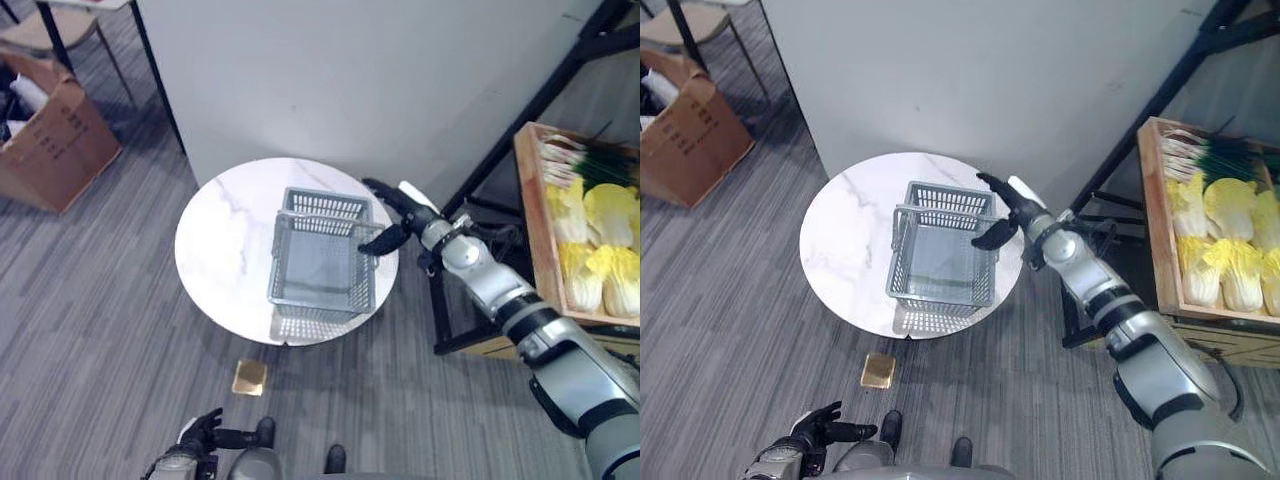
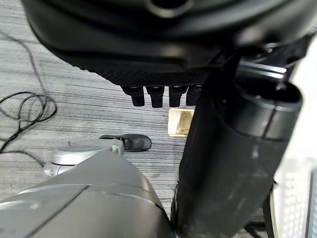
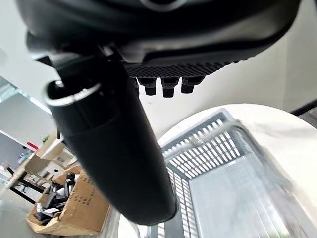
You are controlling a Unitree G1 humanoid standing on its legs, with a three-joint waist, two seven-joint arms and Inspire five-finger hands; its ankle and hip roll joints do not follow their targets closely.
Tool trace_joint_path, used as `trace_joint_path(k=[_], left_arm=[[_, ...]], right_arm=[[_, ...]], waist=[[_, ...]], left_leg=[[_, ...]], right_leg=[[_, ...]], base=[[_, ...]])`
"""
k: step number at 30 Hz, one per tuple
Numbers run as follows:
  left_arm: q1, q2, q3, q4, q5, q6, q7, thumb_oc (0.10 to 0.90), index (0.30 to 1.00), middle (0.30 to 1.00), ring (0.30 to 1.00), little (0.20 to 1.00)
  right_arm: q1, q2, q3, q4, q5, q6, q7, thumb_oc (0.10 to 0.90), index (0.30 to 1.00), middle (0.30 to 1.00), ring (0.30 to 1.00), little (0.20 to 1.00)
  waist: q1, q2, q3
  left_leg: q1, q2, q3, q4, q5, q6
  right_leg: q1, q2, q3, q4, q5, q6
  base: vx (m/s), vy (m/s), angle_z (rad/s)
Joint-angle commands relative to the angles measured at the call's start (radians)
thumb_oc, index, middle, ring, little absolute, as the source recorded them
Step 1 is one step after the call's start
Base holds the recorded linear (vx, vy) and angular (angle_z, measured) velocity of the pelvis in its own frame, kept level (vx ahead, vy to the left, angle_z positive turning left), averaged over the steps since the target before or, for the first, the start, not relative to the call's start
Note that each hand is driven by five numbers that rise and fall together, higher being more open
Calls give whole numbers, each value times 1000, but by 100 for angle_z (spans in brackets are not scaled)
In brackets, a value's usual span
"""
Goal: Get the vegetables into the basket
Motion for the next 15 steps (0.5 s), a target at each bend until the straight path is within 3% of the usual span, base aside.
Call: trace_joint_path(k=[1,6,9,15], left_arm=[[48,29,-41,102,15,32,27,900,1000,1000,1000,1000],[19,35,-68,86,-37,19,41,900,1000,1000,1000,1000],[11,31,-78,71,-60,16,48,900,1000,1000,1000,1000],[0,18,-85,81,-70,22,59,900,1000,1000,1000,1000]], right_arm=[[-202,-44,0,13,-13,-57,-52,900,1000,1000,1000,1000],[-387,-66,110,171,-112,-48,-64,900,1000,1000,1000,1000],[-420,-84,121,201,-110,-46,-76,900,1000,1000,1000,1000],[-428,-34,127,273,-115,-35,-78,900,1000,1000,1000,1000]], waist=[[6,-22,27],[31,-33,70],[31,-33,86],[31,-32,101]], left_leg=[[35,-30,-4,2,-106,39],[-44,-33,-36,2,-86,38],[-64,-36,-47,2,-80,37],[-73,-37,-50,2,-78,38]], right_leg=[[18,1,10,-1,8,46],[-46,3,-7,-1,24,47],[-64,3,-12,-1,27,46],[-74,5,-8,-1,30,45]], base=[[23,18,7],[38,30,14],[31,25,21],[7,6,4]])
